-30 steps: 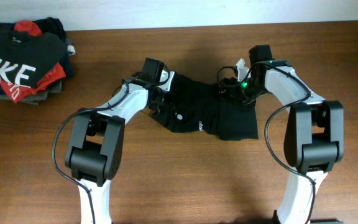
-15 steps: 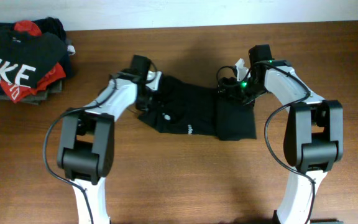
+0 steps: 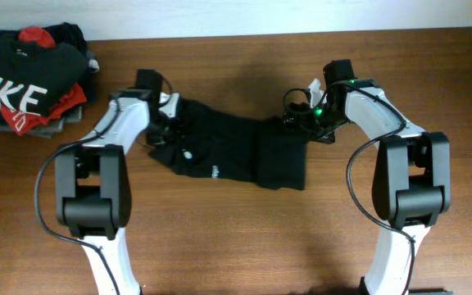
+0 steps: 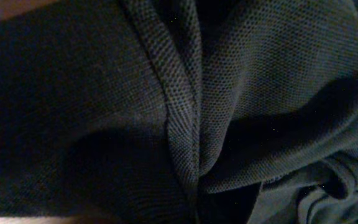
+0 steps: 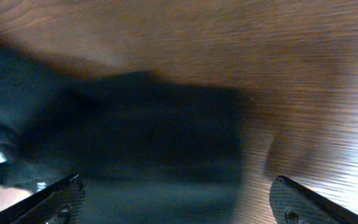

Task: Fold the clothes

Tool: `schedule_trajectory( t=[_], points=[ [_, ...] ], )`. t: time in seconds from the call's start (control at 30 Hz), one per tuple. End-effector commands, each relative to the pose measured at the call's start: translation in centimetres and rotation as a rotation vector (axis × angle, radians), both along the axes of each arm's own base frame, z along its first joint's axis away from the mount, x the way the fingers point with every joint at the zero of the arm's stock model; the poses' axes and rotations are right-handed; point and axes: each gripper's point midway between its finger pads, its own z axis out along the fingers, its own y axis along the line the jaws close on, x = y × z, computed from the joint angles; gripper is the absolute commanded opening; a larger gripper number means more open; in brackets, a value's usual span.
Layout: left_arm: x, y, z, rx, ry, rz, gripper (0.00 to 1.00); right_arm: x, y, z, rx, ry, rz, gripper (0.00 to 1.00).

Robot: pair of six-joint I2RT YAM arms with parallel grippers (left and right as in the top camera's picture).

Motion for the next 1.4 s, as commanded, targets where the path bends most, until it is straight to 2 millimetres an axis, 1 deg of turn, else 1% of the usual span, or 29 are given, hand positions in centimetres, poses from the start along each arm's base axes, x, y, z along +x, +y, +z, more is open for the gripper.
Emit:
schedule_trajectory(
  t=[0.0,0.03,0.1,0.23,0.37,0.4,0.5,0.57,0.67,0.73,0.9,1.0,1.13,1.27,1.33,1.37],
  points=[
    [0.8,5.0,1.1,0.122,-0.035,0.053,0.00,0.4,-1.4,1.7,-0.059,-0.042,-0.044,0.99],
    [0.9,5.4,1.5,0.123,-0.041,0.056,0.00,0.4,-1.4,1.7,-0.059,-0.042,-0.044,0.99],
    [1.3,6.3,2.9,0.126,-0.066,0.055,0.00,0.4,-1.6,1.5,-0.070,-0.041,-0.045,0.99],
    [1.6,6.4,5.0,0.129,-0.099,0.042,0.00,0.4,-1.6,1.5,-0.070,-0.041,-0.045,0.99],
    [1.5,6.1,6.7,0.142,-0.109,0.030,0.00,0.4,-1.6,1.5,-0.070,-0.040,-0.046,0.99],
    [1.4,6.2,7.6,0.166,-0.105,0.029,0.00,0.5,-1.8,1.3,-0.080,-0.035,-0.060,0.99],
    [1.1,6.1,8.9,0.188,-0.098,0.021,0.00,0.7,-3.4,0.7,-0.165,-0.011,-0.148,0.99],
    [1.0,5.7,9.9,0.188,-0.094,0.013,0.00,0.9,-4.8,0.3,-0.242,-0.004,-0.212,0.99],
    [0.7,5.1,10.9,0.195,-0.086,-0.005,0.00,1.0,-6.4,0.1,-0.312,0.002,-0.279,0.99],
    [0.5,4.8,11.2,0.217,-0.081,-0.018,0.00,1.1,-6.5,0.1,-0.310,-0.003,-0.281,0.99],
    [-0.8,3.0,11.0,0.313,-0.047,-0.081,0.00,1.1,-6.6,0.0,-0.319,-0.002,-0.283,0.99],
    [-1.6,2.1,10.9,0.377,-0.034,-0.105,0.00,0.9,-6.8,-0.2,-0.322,0.002,-0.287,0.99],
    [-2.0,0.5,11.2,0.442,-0.045,-0.135,0.00,0.6,-7.1,-0.8,-0.321,0.016,-0.308,0.99],
    [-1.6,-1.2,12.7,0.452,-0.088,-0.143,0.00,0.2,-7.1,-1.8,-0.322,0.021,-0.306,0.99],
    [-1.3,-1.9,13.6,0.446,-0.113,-0.149,0.00,0.1,-7.1,-1.9,-0.323,0.023,-0.302,1.00],
    [-1.0,-2.4,14.5,0.438,-0.134,-0.139,0.00,0.1,-6.9,-1.9,-0.322,0.021,-0.292,0.96]
  ],
)
